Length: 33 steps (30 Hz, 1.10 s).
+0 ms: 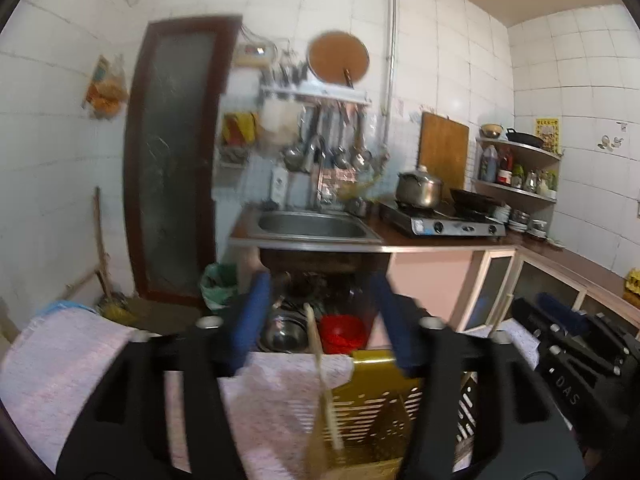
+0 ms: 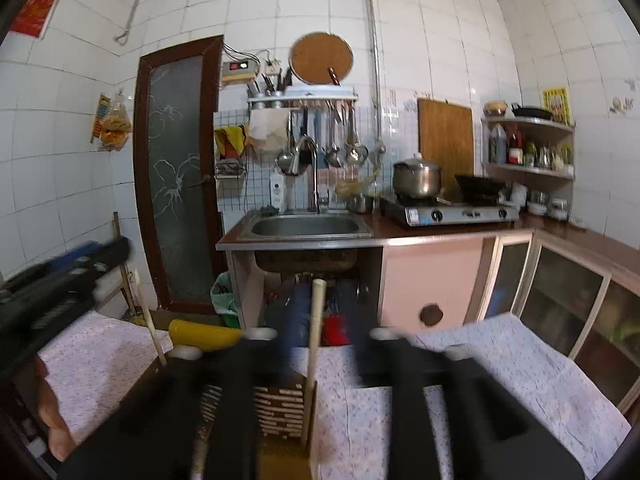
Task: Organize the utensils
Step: 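Lift both chopsticks over the yellow holder and open both tools to drop them in, then move both open tools back down toward the remaining chopsticks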
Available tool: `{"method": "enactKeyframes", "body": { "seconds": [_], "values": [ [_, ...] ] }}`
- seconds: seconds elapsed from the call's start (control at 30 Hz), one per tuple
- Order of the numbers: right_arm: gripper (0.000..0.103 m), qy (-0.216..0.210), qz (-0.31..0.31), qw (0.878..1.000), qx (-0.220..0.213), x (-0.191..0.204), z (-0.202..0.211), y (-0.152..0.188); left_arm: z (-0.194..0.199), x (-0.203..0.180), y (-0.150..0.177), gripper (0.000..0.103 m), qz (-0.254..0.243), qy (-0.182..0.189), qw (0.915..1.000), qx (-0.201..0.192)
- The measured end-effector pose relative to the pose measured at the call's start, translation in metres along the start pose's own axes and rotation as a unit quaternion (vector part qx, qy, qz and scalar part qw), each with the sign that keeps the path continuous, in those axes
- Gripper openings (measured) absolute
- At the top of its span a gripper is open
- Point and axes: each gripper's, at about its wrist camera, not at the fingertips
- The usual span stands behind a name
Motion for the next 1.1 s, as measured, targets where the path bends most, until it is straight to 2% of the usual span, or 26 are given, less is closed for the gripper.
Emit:
{"method": "enactKeyframes", "body": {
  "seconds": [0.1,0.17,0.2,0.4,0.57,0.73,0.83,1.1],
  "values": [
    [0.065,0.009,-0.004,1.0,0.0,-0.006,0.019,-0.004,0.03,0.012,-0.008,0.082,-0.001,-0.01,0.9999,0.001],
    [0.076,0.007,-0.01,1.0,0.009,-0.01,0.034,-0.005,0.048,0.022,-0.008,0.093,0.0,-0.024,0.9996,0.013],
    [0.078,0.009,-0.012,1.0,0.012,-0.012,0.041,-0.004,0.055,0.027,-0.005,0.096,0.002,-0.03,0.9994,0.017],
    [0.089,0.02,-0.018,0.998,0.052,-0.014,0.085,0.026,0.098,0.053,0.027,0.098,0.008,-0.057,0.9957,0.072],
    [0.091,0.024,-0.024,0.994,0.103,-0.014,0.106,0.07,0.119,0.064,0.065,0.098,-0.001,-0.082,0.9904,0.111],
    [0.091,0.025,-0.039,0.987,0.151,-0.014,0.109,0.108,0.121,0.068,0.103,0.098,-0.001,-0.09,0.9821,0.165],
    [0.091,0.03,-0.036,0.983,0.178,-0.013,0.103,0.134,0.12,0.063,0.123,0.098,-0.015,-0.093,0.9788,0.182],
    [0.091,0.045,-0.014,0.978,0.203,-0.008,0.09,0.167,0.109,0.063,0.159,0.098,-0.021,-0.09,0.9698,0.225]
  ]
}}
Point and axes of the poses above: each gripper's, at about its wrist camera, not at the fingertips, and z roughly against the way its jaws point, x to its left, y to its underside, and after that the axes turned 6 degrees about z, right-handed
